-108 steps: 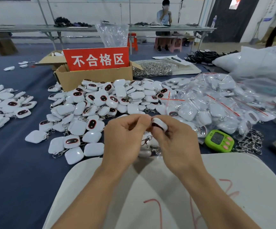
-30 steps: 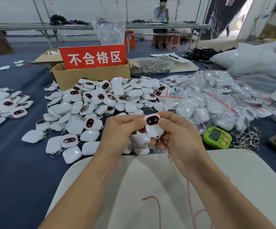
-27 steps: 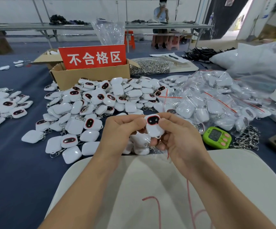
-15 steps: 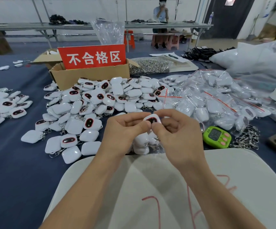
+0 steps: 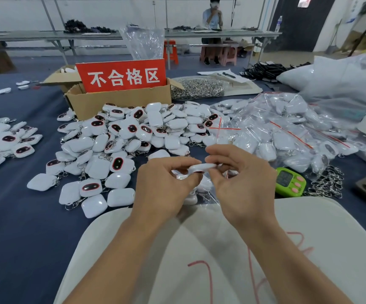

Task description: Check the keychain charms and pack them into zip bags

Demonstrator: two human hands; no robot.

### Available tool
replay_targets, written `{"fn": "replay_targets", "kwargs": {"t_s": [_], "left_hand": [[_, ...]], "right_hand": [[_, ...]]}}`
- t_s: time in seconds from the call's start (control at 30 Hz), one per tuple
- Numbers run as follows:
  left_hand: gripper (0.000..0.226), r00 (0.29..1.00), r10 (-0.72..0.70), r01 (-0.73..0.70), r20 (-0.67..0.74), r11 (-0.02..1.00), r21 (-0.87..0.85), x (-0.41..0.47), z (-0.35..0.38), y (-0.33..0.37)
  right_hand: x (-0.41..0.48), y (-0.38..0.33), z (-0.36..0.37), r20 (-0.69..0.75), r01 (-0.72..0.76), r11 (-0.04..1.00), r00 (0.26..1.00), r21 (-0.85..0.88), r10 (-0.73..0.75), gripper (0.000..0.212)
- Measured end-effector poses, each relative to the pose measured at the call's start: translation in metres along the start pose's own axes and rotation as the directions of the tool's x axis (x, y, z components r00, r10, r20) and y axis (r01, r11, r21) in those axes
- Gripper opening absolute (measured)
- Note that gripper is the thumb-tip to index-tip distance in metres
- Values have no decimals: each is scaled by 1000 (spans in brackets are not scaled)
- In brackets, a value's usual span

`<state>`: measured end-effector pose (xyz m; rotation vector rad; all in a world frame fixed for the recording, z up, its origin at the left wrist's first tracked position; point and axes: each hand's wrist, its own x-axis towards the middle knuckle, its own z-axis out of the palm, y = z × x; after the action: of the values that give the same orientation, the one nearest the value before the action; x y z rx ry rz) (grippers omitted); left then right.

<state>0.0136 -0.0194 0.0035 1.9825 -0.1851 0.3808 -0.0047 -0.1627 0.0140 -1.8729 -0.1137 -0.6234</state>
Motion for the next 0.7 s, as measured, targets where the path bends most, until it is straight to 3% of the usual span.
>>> {"fn": "replay_targets", "kwargs": {"t_s": [0.27,0.37,0.47,0.63,0.7], "left_hand": [[28,997,-67,67,-40,998,-12,2,-1,-4],[16,993,-116,115,10,969,-217,4,0,0],[17,964,-261,260,61,858,-444,8,-1,3],[17,939,-299,341,169,747,-571,10,-7,6],[15,954,-245,300,172,767,-567,9,-7,7]], "right_hand": [[-1,3,0,15,21,1000,1000,-7,-21,57],[1,7,-2,55,8,998,998,-67,-5,54],[1,8,-2,161,34,993,987,-110,-16,59],[2,11,2,187,-12,1000,982,2,12,31],[4,12,2,171,-43,997,985,72,30,23]]}}
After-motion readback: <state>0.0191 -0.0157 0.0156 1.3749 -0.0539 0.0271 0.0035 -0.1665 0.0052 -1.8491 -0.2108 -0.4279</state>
